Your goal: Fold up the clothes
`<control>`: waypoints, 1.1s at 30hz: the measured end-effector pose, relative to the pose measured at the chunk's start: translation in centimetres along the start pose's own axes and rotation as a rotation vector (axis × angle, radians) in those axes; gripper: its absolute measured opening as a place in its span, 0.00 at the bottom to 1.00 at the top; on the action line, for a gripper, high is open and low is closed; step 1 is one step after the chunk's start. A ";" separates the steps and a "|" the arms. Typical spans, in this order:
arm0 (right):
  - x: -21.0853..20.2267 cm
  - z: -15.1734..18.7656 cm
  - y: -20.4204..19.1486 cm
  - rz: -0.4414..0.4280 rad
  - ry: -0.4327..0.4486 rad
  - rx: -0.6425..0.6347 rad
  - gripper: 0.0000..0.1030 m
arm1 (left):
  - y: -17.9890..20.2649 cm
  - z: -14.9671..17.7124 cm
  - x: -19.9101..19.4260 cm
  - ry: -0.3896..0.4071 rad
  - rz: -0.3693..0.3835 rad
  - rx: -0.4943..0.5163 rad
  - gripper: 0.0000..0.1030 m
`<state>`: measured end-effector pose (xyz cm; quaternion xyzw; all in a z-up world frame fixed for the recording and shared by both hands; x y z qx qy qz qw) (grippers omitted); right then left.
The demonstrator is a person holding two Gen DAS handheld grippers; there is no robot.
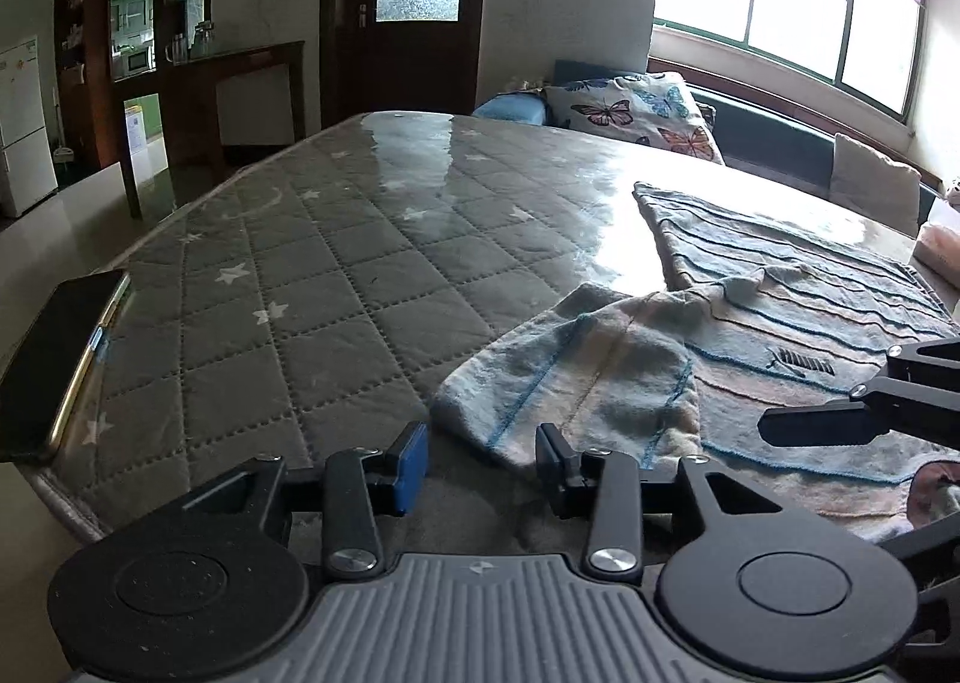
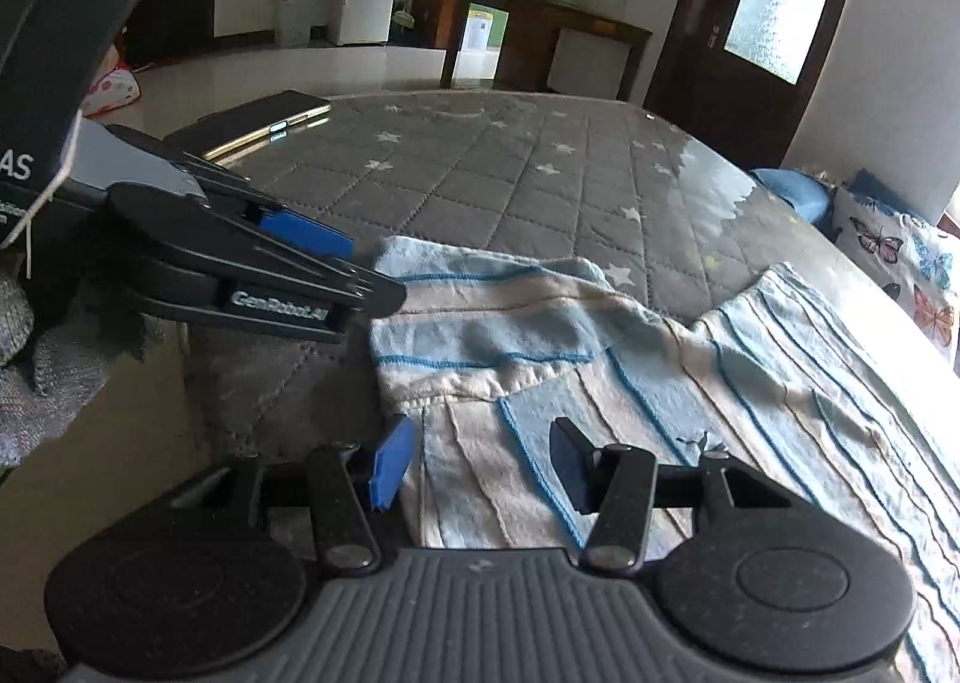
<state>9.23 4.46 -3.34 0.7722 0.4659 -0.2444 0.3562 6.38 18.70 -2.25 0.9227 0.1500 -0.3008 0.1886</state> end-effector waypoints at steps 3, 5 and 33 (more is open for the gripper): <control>0.1 0.2 0.3 -0.005 0.000 0.022 0.50 | 0.1 -0.2 0.0 0.004 0.010 -0.013 0.15; 0.2 0.3 0.5 -0.009 -0.001 0.037 0.50 | 0.2 -0.3 0.1 0.006 0.017 -0.022 0.06; -7.4 8.6 9.7 0.222 -0.025 0.294 0.50 | 12.8 4.3 -5.2 -0.042 0.558 0.408 0.04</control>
Point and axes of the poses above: each gripper's, at about its wrist camera, not at the fingertips, and x roughly the way its jaws point, y to its right, z to its underside, the point moved 5 cm from there along x, roughly the way its jaws point, and after that the axes turned 13 degrees about -x, right-handed, at the moved point
